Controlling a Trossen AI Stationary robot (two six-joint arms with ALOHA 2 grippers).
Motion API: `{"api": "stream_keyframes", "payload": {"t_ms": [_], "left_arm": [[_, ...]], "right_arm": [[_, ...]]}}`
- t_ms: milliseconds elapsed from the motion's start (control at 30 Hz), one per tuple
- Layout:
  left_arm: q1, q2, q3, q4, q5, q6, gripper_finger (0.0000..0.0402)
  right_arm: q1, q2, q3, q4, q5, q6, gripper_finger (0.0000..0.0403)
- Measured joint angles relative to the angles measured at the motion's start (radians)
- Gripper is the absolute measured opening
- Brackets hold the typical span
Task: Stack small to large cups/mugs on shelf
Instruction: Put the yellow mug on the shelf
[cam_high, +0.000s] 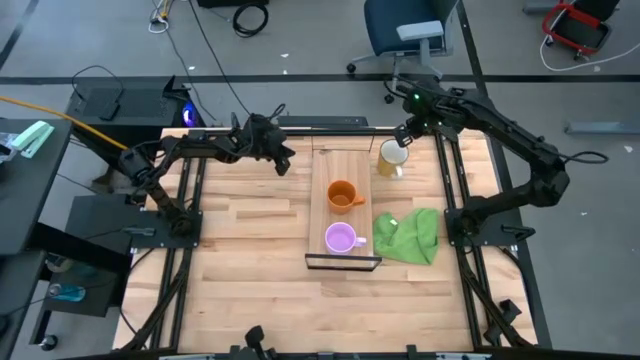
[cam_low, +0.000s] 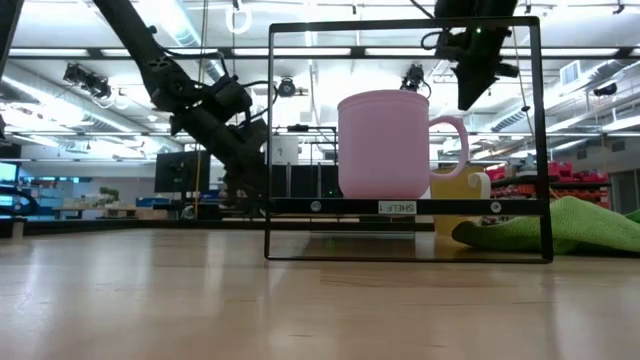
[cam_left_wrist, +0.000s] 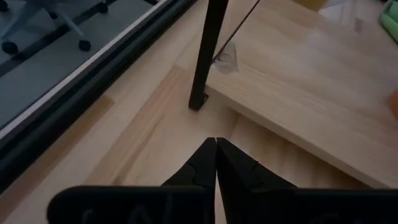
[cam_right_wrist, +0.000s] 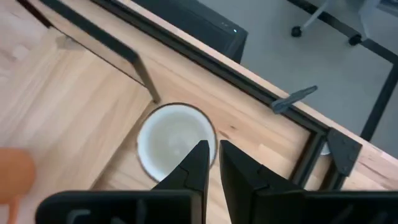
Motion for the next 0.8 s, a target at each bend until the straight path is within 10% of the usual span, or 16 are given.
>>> {"api": "stream_keyframes", "payload": {"t_ms": [800], "left_arm": [[0.097,-0.036,-0.174,0.153,0.021,-0.106,0.0012]], "right_arm": [[-0.171,0.259,0.143,-0.145,-0.174,-0.193,0.0043]]}}
